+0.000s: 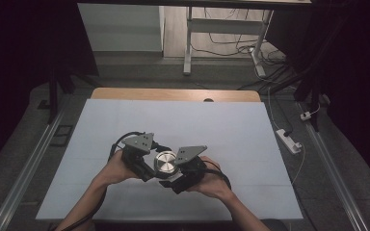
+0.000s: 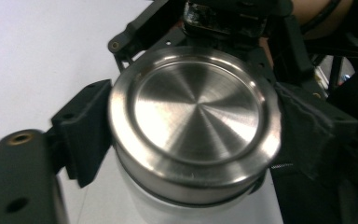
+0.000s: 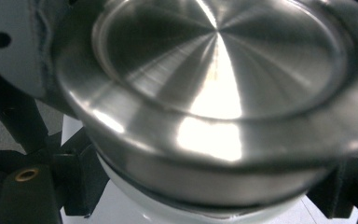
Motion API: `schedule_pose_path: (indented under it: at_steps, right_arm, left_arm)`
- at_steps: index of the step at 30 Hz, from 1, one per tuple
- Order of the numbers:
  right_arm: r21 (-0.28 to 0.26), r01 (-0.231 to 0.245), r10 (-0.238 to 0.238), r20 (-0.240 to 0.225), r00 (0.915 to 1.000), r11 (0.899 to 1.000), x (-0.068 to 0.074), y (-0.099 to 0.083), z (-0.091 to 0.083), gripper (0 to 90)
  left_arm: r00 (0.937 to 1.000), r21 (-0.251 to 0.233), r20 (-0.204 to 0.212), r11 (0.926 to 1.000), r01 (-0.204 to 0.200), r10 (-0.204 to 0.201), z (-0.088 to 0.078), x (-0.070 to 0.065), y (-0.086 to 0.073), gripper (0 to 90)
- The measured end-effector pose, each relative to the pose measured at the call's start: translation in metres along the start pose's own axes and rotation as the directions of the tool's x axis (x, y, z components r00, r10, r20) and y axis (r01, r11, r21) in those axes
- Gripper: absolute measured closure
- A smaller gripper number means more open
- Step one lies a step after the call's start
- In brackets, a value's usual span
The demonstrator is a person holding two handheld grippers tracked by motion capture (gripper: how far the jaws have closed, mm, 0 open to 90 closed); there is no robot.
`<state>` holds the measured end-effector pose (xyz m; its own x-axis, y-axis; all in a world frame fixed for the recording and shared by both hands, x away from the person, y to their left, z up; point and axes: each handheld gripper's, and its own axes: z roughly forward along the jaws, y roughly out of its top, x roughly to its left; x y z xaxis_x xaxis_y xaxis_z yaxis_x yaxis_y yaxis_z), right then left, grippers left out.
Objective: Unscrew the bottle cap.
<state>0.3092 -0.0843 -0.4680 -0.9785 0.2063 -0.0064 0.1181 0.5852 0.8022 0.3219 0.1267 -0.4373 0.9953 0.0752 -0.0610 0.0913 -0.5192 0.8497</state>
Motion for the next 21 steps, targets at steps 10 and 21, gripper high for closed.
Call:
schedule_pose_path:
  at_steps: [10, 21]
  right_arm:
    - [-0.020, -0.072, 0.074, 0.106, 0.9916, 0.997, -0.004, 0.000, -0.002, 15.1]
    - [-0.055, -0.142, 0.151, 0.198, 0.9685, 0.988, -0.010, -0.001, -0.004, 15.1]
  left_arm:
    - [0.9682, -0.041, -0.218, 0.9923, 0.117, -0.123, 0.008, -0.011, 0.006, 19.0]
    - [0.9131, -0.047, -0.371, 0.9853, 0.164, -0.170, 0.016, -0.020, 0.015, 2.3]
